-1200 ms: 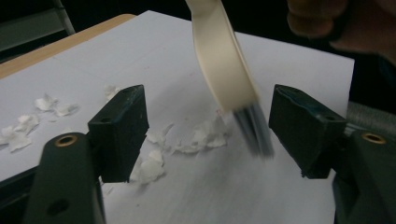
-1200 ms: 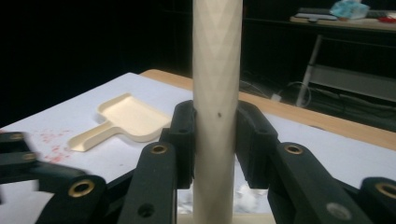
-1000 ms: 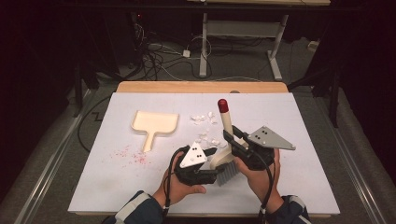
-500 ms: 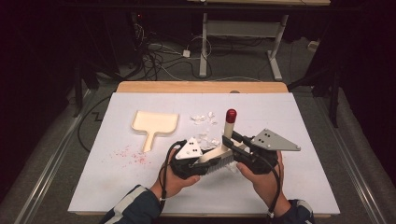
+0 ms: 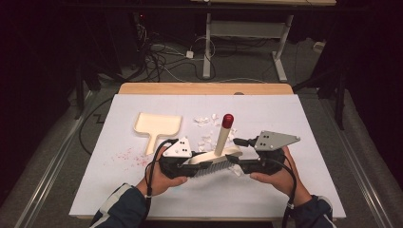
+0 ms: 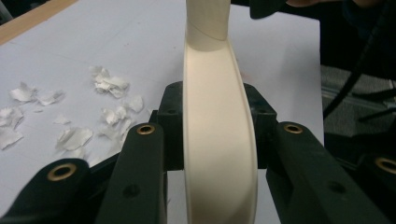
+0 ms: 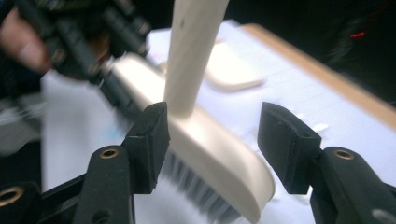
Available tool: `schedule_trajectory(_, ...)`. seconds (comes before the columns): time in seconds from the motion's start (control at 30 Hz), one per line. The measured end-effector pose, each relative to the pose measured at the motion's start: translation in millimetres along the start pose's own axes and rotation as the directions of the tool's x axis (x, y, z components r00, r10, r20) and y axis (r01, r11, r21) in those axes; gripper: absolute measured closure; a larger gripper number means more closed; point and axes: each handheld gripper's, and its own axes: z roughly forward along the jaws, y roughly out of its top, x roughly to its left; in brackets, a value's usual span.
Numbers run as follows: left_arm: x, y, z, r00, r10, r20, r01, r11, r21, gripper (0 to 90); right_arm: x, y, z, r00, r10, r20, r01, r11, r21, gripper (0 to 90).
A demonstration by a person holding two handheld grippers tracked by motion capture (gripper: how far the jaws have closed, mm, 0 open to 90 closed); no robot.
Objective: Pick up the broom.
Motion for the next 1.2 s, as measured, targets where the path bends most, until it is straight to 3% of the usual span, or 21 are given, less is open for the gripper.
schedule_trajectory(0.13, -2.4, -0.3, -1.7, 0.9991, 0.022, 0.038, -0.022, 0.9997, 0.005, 65.9, -1.0, -5.9, 8.6, 0.9956, -0.018, -0.092, 0.024, 0.998, 0.058, 39.5)
schedule_trajectory(0.2, -4.5, 0.8, -0.5, 0.9965, 0.049, 0.067, -0.051, 0.9983, 0.027, 65.9, -0.5, -9.0, 14.6, 0.9885, -0.028, -0.149, 0.041, 0.995, 0.086, 38.4)
schedule_trajectory(0.27, -4.8, 0.6, 0.1, 0.9951, 0.053, 0.083, -0.056, 0.9981, 0.027, 65.9, -2.1, -13.2, 20.4, 0.9803, -0.024, -0.196, 0.044, 0.994, 0.100, 39.2)
schedule_trajectory(0.3, -5.3, 0.6, 0.4, 0.9906, 0.068, 0.119, -0.072, 0.9971, 0.026, 65.9, -3.7, -16.0, 23.7, 0.9771, -0.017, -0.212, 0.039, 0.994, 0.098, 36.7)
schedule_trajectory(0.33, -5.5, 0.8, 0.4, 0.9896, 0.076, 0.122, -0.080, 0.9963, 0.032, 65.9, -5.4, -18.5, 27.3, 0.9698, -0.005, -0.244, 0.031, 0.994, 0.103, 36.7)
schedule_trajectory(0.5, -4.8, -0.7, 2.3, 0.9844, 0.076, 0.159, -0.085, 0.9952, 0.049, 65.7, -1.8, -23.6, 38.0, 0.9363, -0.029, -0.350, 0.076, 0.990, 0.121, 54.2)
schedule_trajectory(0.6, -2.0, -2.0, 1.9, 0.9816, 0.057, 0.182, -0.064, 0.9975, 0.031, 64.9, 1.3, -23.9, 41.3, 0.9275, -0.036, -0.372, 0.093, 0.986, 0.136, 58.9)
schedule_trajectory(0.7, 1.3, -1.2, -2.4, 0.9845, 0.043, 0.170, -0.045, 0.9989, 0.008, 57.0, 2.9, -23.4, 41.3, 0.9169, -0.076, -0.392, 0.130, 0.985, 0.113, 66.7)
schedule_trajectory(0.77, 1.4, -0.4, -7.8, 0.9898, 0.042, 0.136, -0.042, 0.9991, -0.008, 53.3, 4.8, -20.6, 39.7, 0.9199, -0.074, -0.385, 0.121, 0.988, 0.100, 67.6)
schedule_trajectory(0.87, 2.7, 0.5, -22.7, 0.9996, 0.021, 0.017, -0.021, 0.9994, -0.028, 39.6, 5.6, -16.9, 34.0, 0.9371, -0.050, -0.345, 0.089, 0.991, 0.099, 67.6)
schedule_trajectory(0.9, 4.7, -0.2, -30.4, 0.9999, 0.015, -0.006, -0.015, 0.9990, -0.041, 36.6, 4.6, -16.3, 31.6, 0.9428, -0.046, -0.330, 0.081, 0.992, 0.093, 67.6)
schedule_trajectory(0.93, 4.7, -0.2, -30.4, 0.9999, 0.015, -0.006, -0.015, 0.9990, -0.041, 33.0, 4.6, -16.3, 31.6, 0.9428, -0.046, -0.330, 0.081, 0.992, 0.093, 67.6)
schedule_trajectory(0.97, 10.0, -4.7, -48.5, 0.9961, 0.002, -0.089, -0.009, 0.9971, -0.075, 29.8, 0.3, -15.7, 26.2, 0.9531, -0.026, -0.302, 0.052, 0.996, 0.078, 67.6)
schedule_trajectory(1.0, 13.5, -8.2, -58.0, 0.9905, -0.024, -0.135, 0.011, 0.9952, -0.098, 28.0, -1.8, -15.5, 23.4, 0.9579, -0.021, -0.286, 0.043, 0.997, 0.071, 67.6)
schedule_trajectory(1.03, 13.5, -8.2, -58.0, 0.9905, -0.024, -0.135, 0.011, 0.9952, -0.098, 27.3, -3.8, -15.2, 20.8, 0.9646, -0.018, -0.263, 0.037, 0.997, 0.069, 67.6)
schedule_trajectory(1.1, 20.6, -17.0, -77.3, 0.9748, -0.090, -0.204, 0.060, 0.9866, -0.152, 26.6, -7.1, -15.1, 16.0, 0.9750, -0.005, -0.222, 0.021, 0.997, 0.070, 67.6)
schedule_trajectory(1.13, 22.8, -21.5, -85.7, 0.9620, -0.107, -0.251, 0.067, 0.9845, -0.162, 25.3, -8.8, -15.2, 13.7, 0.9784, -0.001, -0.207, 0.015, 0.998, 0.067, 67.6)
schedule_trajectory(1.2, 25.2, -30.7, -99.4, 0.9283, -0.117, -0.353, 0.063, 0.9851, -0.160, 24.9, -10.6, -15.4, 11.7, 0.9814, 0.007, -0.192, 0.005, 0.998, 0.062, 67.6)
